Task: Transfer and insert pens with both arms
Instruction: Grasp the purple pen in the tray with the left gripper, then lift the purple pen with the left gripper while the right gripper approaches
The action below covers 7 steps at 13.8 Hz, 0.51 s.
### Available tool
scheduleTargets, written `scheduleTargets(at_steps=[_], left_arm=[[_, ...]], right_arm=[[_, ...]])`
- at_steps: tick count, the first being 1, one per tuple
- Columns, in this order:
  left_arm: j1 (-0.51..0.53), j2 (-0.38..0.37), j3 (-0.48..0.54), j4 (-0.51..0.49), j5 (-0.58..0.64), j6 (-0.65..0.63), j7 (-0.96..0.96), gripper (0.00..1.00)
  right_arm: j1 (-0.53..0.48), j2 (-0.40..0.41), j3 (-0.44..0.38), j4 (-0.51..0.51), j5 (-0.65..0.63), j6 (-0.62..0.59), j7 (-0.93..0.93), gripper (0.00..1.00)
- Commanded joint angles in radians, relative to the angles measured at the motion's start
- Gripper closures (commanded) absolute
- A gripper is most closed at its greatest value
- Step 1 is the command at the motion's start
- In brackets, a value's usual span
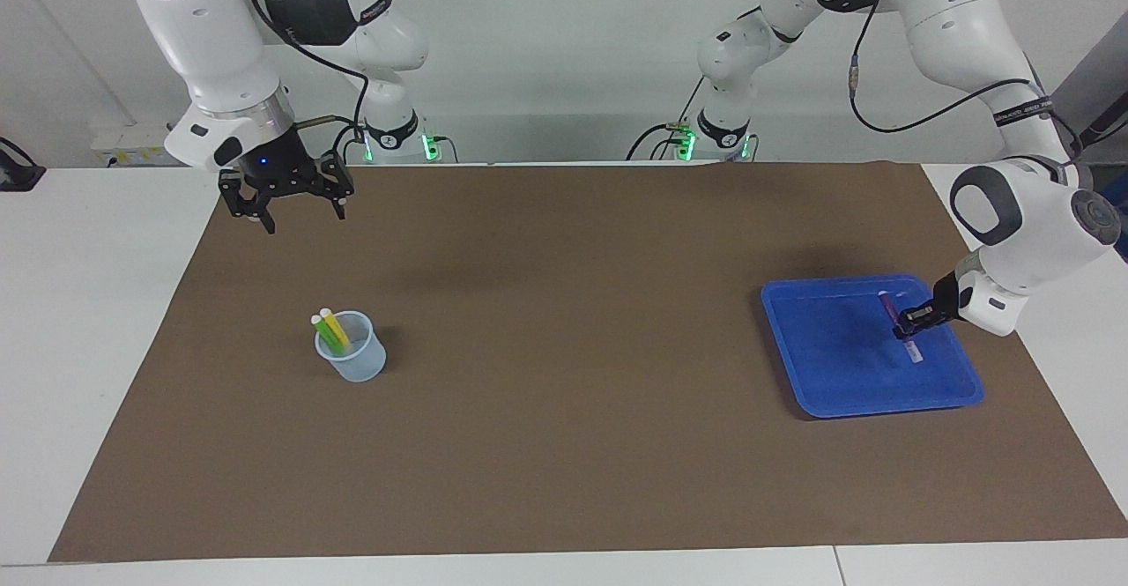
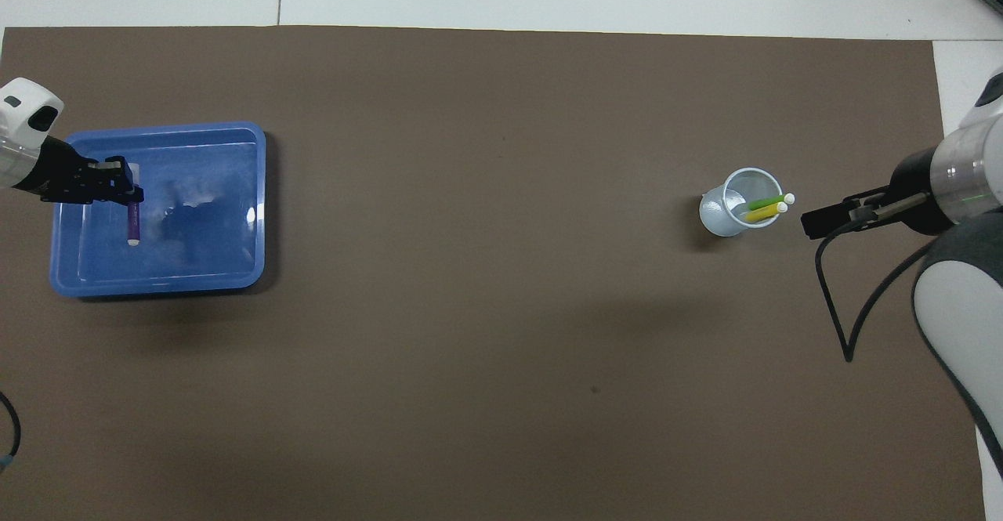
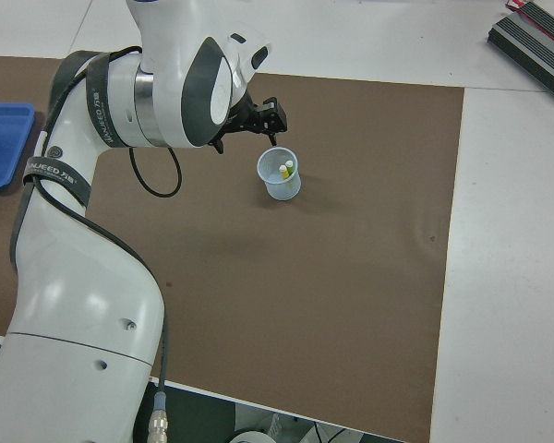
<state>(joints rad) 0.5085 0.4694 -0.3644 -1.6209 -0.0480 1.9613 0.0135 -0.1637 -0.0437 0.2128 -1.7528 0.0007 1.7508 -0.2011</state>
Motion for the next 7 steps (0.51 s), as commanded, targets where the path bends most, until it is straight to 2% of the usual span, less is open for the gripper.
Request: scheduleTargets(at_steps=[1,3,7], left_arm=[[-0.025,-0.014,0.007,0.027,-0.077,-0.067,-0.007,1.0],[-0.027,-0.015,0.005,0.035,-0.137,-0.097,-0.042,1.0],[-0.045,-0.028,-0.027,0.035,-0.188,-0.156,-0.22,1.0]], right_arm=[[-0.008,-0.015,0.008,-0.008,0.005,-0.01,0.016,0.0],[-0.01,-0.015,0.005,-0.008,0.045,-0.007,0.012,0.0],[-0.016,-0.015,0.005,-0.007,0.047,-0.01,0.012,0.0]])
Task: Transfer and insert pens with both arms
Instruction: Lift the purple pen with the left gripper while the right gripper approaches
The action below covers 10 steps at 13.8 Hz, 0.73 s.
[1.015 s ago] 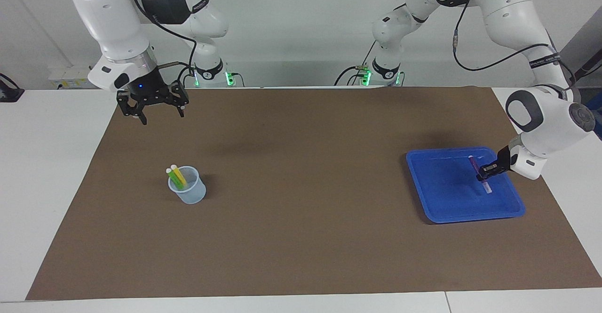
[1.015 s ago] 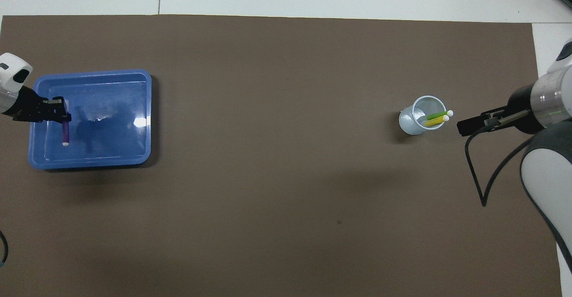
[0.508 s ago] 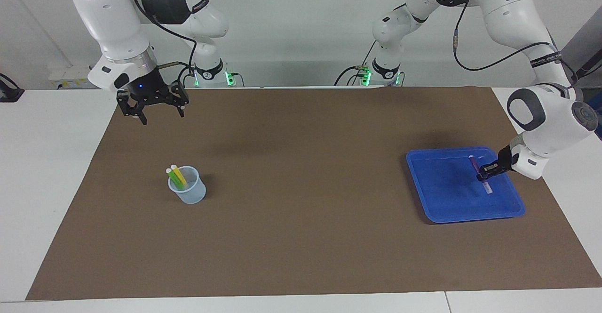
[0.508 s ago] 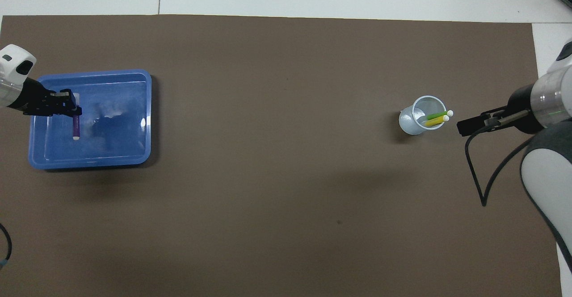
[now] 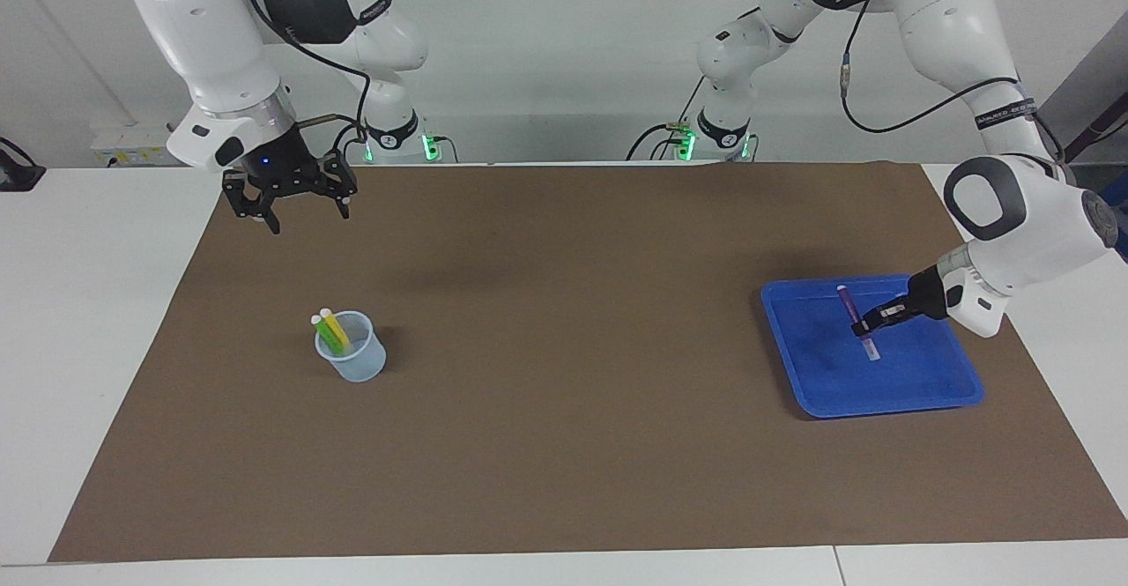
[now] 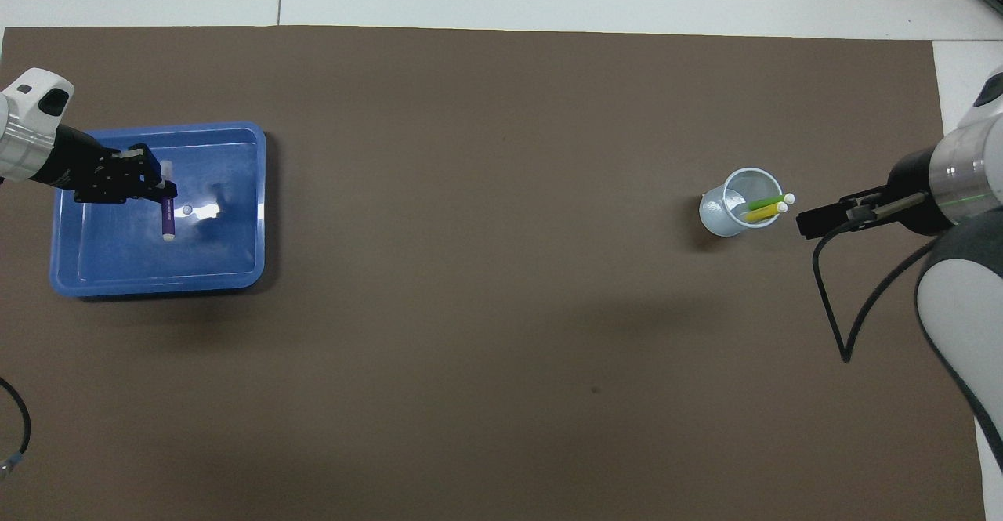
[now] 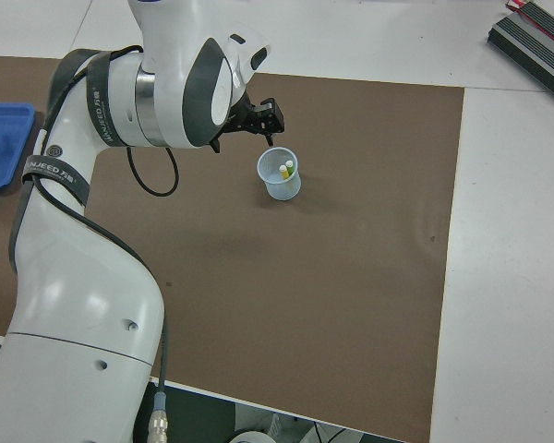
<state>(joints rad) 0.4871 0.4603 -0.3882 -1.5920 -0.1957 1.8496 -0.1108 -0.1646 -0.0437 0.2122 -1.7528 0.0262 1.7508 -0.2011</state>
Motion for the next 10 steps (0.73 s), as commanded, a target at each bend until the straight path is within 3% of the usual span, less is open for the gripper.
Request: scheduleTargets(at_steps=[1,10], left_arm=[[-0.028,-0.023,-0.015,0.006,-0.081,-0.047,-0.148,1.0],[-0.143,-0.049,-0.046,0.007,-0.298,-0.063,-0.516,1.0]], right_arm=[[-0.015,-0.015,0.006,-0.005,0.021,-0.007,0.012,0.0],[-0.006,-0.015,0.01,-0.007,0.043,0.001,0.022,0.0]])
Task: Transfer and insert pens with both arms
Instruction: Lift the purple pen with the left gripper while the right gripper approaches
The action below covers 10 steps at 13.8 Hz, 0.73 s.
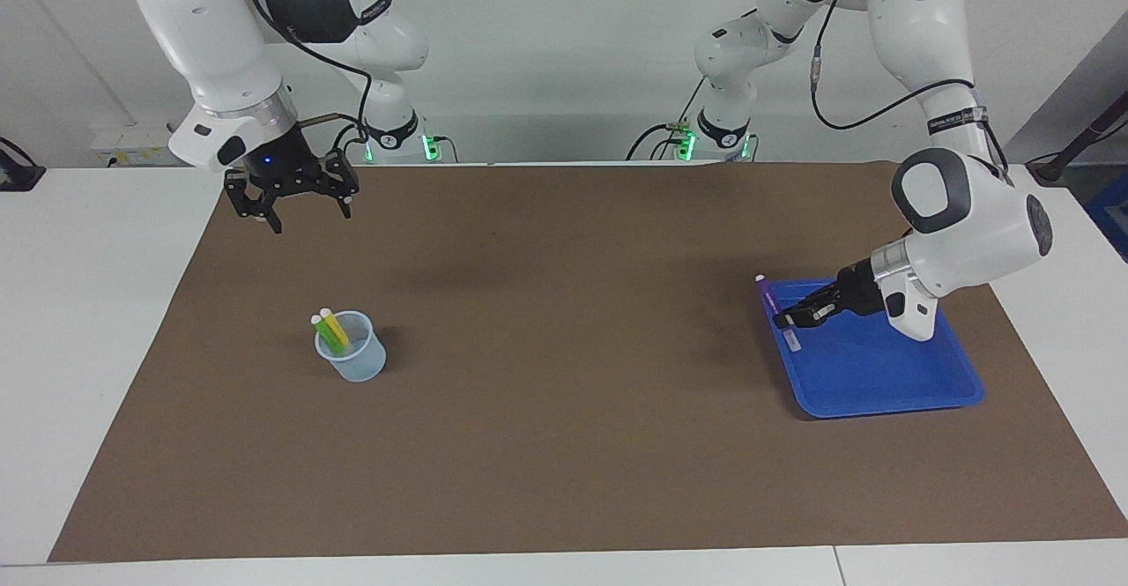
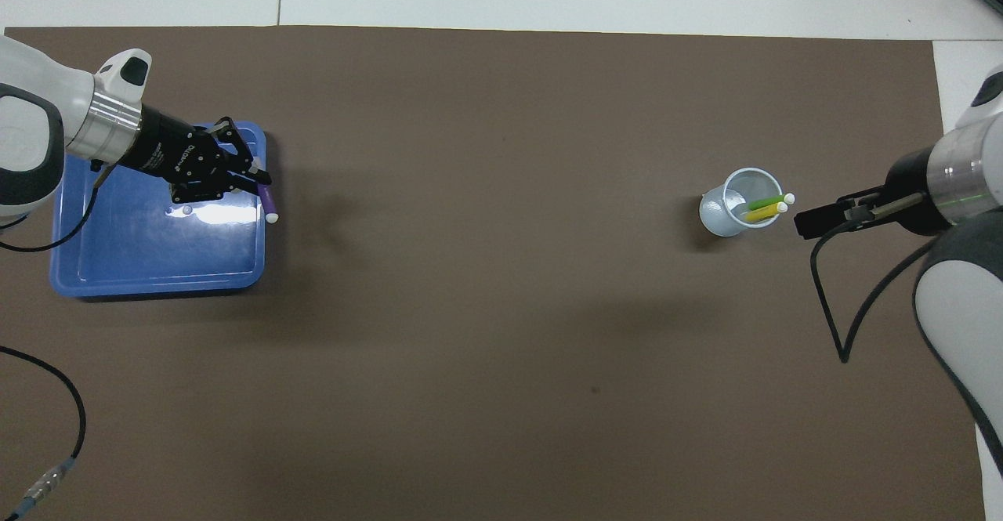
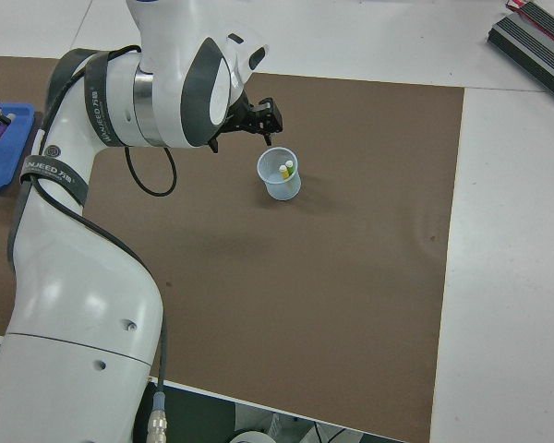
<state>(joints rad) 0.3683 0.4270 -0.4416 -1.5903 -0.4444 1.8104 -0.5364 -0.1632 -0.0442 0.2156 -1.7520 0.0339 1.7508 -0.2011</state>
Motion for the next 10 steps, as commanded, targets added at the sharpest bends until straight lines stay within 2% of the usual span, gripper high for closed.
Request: scheduleTargets(at_steps=[1,5,7,10], left_arm=[[-0.038,-0.017,0.004,0.012,-0.056,-0.022,-0.126,1.0],[-0.123,-0.016,-0.003,0.029,-0.075,0.056,-0.311,1.0],[-0.15,-0.016,-0.002,0.026,-0.132,0.105,-0.466,1.0],[-0.169,-0.017,-0.006,0.023,-0.23,0.125,-0.65,1.0]], right_arm=[[-0.009,-0.014,0.007,-0.007,0.062,0.001,0.028,0.0],[-0.01,-0.014,0.007,-0.011,0.09,-0.007,0.048,0.0],[-0.013,-0.016,0.004,-0.023,0.234,-0.011,0.104,0.0],[0.005,-0.002,0.007,-0.029,0.383,0.025,0.267,0.0]])
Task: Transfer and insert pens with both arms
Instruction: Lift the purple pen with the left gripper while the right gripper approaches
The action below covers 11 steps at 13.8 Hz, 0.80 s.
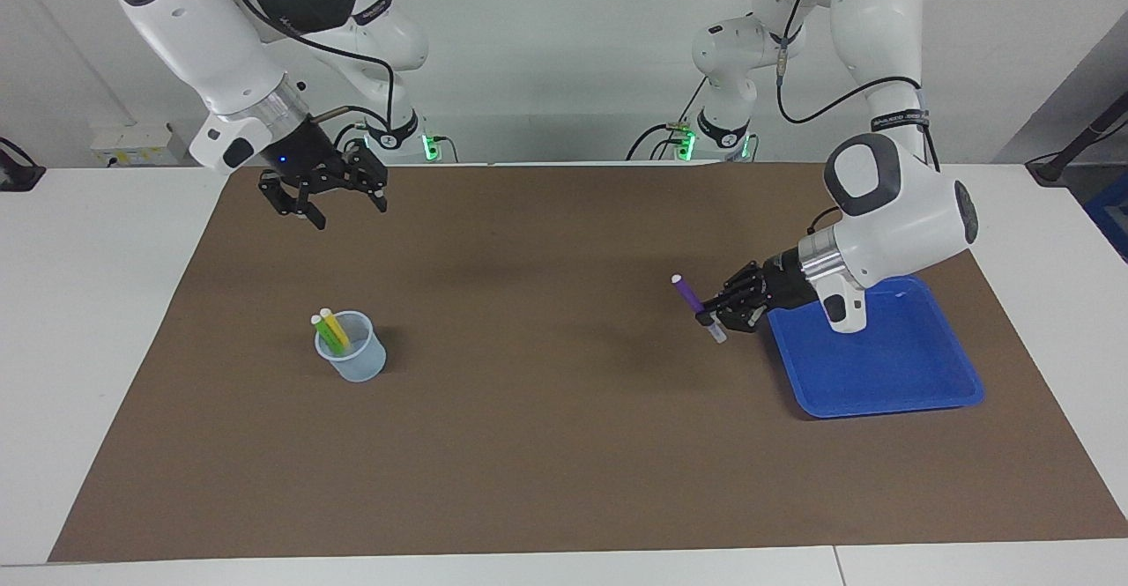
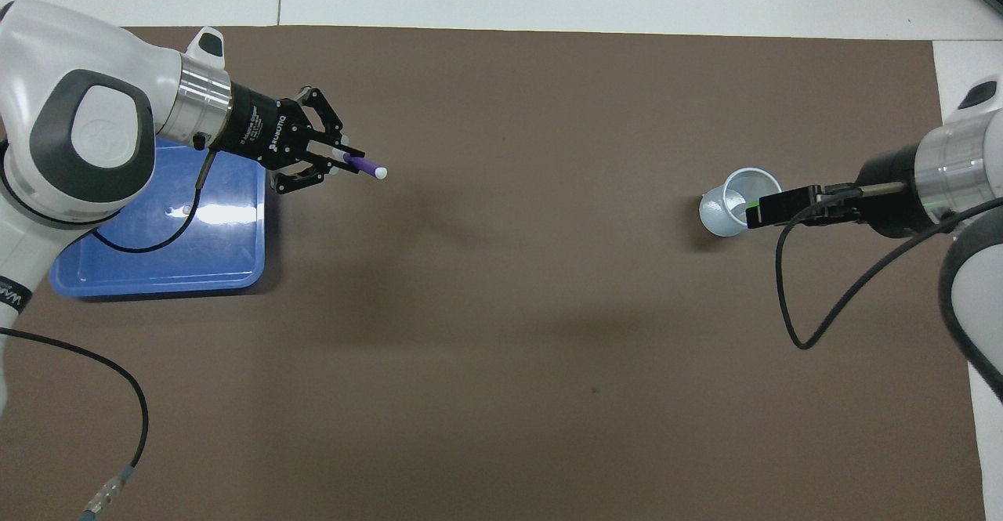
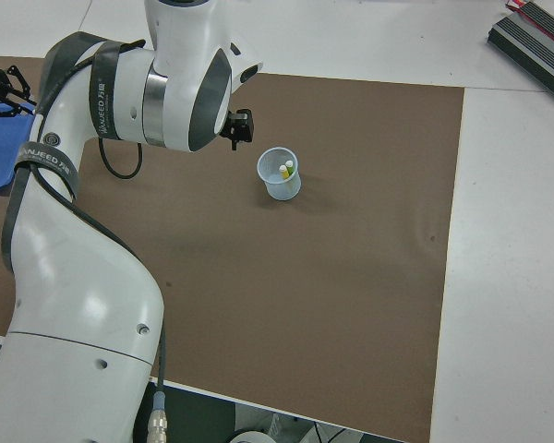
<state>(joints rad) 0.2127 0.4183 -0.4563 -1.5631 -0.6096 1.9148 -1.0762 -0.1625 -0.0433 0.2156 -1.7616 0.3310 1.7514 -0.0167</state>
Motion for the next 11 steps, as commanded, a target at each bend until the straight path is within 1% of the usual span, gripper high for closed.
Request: scheduleTargets(at_steps=[1,3,5,8,9,11], left_arm=[[-0.03,-0.009,0.008,-0.009,-0.09,0.051,-0.19,1.0],[-0.074,-0.009,0.005,-0.017,-0.091,0.087,-0.325,1.0],[-0.131,-0.013,0.005,-0.031,-0.094,0.139,-0.346,1.0],[-0.161,-0.013,0.004,-0.048,-0.131,0.213,-0.453,1.0],[-0.176,-0.016,0.004,-0.061,-0.143,0.228,-0.468,1.0],[-0.217,-0.019,0.004,-0.084,-0.18,0.3,-0.516,1.0]], right_arm=[[0.039,-0.003,0.007,-0.032,0.12,0.066,0.102,0.0],[0.095,-0.003,0.007,-0.033,0.135,0.097,0.13,0.0],[0.158,0.0,0.007,-0.038,0.155,0.15,0.187,0.0],[0.224,0.045,0.007,-0.039,0.223,0.279,0.234,0.0],[0.247,0.051,0.007,-0.039,0.236,0.307,0.242,0.0],[0.28,0.074,0.007,-0.035,0.237,0.326,0.245,0.0]])
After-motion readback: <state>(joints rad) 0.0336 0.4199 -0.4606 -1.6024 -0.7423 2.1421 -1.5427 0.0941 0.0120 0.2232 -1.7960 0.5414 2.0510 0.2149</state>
